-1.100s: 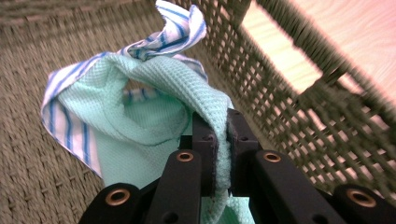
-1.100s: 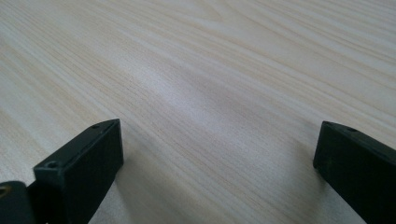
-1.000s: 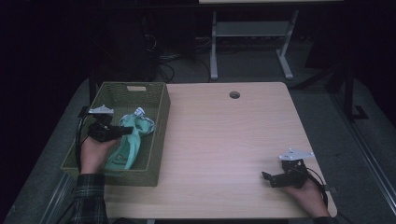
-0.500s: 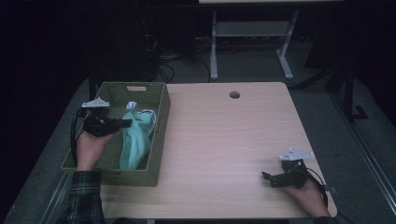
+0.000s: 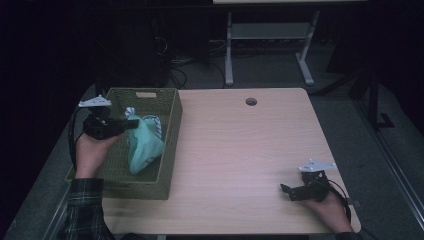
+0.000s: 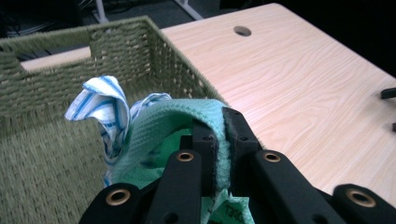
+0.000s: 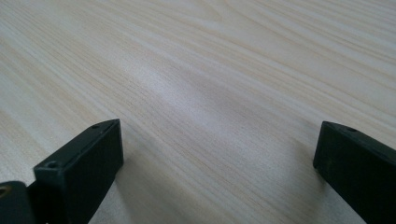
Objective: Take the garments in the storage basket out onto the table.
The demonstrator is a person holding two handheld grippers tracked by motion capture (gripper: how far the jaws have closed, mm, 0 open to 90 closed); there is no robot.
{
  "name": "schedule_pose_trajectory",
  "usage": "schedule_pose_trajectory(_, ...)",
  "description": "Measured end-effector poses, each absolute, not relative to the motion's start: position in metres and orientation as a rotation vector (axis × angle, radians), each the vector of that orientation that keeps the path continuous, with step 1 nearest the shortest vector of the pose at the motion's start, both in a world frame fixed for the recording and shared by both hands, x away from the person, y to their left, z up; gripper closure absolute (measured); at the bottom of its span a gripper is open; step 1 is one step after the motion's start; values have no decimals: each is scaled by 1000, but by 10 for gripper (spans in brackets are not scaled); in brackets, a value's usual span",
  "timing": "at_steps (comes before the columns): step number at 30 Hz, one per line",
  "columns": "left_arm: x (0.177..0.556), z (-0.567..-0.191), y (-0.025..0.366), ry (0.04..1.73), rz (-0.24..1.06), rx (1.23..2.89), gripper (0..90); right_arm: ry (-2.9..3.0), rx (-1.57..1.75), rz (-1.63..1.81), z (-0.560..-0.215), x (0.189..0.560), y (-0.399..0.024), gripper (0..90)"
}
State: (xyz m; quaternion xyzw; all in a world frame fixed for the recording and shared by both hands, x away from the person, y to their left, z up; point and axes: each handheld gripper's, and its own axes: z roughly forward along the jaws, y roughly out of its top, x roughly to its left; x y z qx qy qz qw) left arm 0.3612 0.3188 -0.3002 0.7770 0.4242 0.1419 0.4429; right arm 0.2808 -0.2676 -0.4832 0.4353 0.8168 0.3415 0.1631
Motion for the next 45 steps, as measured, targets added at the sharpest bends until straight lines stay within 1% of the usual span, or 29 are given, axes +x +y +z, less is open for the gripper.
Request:
schedule_pose_trajectory(22, 354, -245, 293, 914, 389, 1908, 841, 2329, 1243, 976, -483, 281, -268, 11)
schedule_pose_trajectory(37, 352, -206, 251, 776, 397, 1918, 842, 2328, 1243, 977, -483, 281, -268, 11)
schedule_pose_trajectory(45, 354, -203, 226, 706, 363, 1934, 842, 2328, 1243, 977, -483, 281, -268, 11)
